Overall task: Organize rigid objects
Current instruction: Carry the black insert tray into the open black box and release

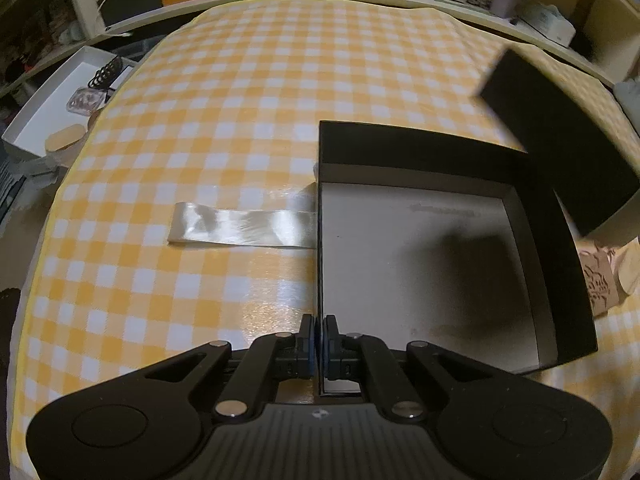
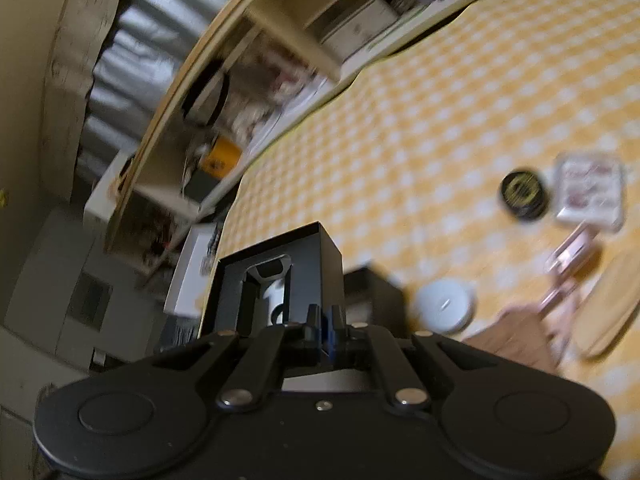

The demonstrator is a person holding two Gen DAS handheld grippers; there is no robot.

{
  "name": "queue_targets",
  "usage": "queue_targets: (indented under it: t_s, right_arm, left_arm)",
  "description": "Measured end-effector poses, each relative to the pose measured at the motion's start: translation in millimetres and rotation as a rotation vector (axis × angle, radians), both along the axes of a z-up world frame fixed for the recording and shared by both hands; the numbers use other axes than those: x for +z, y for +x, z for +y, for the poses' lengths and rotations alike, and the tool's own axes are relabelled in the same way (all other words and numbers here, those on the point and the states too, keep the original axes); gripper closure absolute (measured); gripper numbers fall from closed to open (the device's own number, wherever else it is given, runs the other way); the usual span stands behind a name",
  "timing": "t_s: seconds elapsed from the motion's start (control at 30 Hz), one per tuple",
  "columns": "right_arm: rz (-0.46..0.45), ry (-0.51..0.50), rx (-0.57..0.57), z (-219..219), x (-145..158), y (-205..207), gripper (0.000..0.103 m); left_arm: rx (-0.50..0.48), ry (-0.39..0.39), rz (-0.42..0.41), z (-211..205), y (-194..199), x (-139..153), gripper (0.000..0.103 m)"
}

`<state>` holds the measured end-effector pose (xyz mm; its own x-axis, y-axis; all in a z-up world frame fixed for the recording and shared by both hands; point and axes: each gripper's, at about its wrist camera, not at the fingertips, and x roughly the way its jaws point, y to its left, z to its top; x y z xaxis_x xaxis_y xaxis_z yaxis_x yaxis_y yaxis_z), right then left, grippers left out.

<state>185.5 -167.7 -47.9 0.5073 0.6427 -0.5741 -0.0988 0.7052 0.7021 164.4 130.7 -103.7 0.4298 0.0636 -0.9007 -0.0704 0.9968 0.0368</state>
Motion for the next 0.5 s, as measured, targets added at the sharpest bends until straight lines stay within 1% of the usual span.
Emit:
queue_targets:
  t_s: [0.13, 0.27, 0.37, 0.43, 0.5]
  right_arm:
    - [0.018, -0.075, -0.004, 33.4, -11.0, -4.8, 0.099]
    - [0.047, -0.143, -0.047, 59.5, -31.7, -7.2, 0.099]
    - [0.074, -0.165, -0.090, 75.2, -48.6, -11.1, 0.099]
    - [0.070, -0.180, -0.104, 86.4, -57.0, -11.9, 0.099]
    - [0.053, -0.208, -0.084, 100.4, -63.5, -11.7, 0.099]
  left_arm:
    - [-0.005, -0.005, -0.002, -7.7, -5.5, 1.1, 0.099]
    - [-0.010, -0.006, -0.003, -9.1, -6.2, 1.4, 0.099]
    - [-0.024, -0.001, -0.002, -11.3, -8.0, 1.6, 0.099]
    - [-0.038, 0.000, -0.001, -14.7, -9.2, 0.8, 0.098]
    - [-0.044, -0.008, 0.000, -16.0, -10.7, 0.5, 0.098]
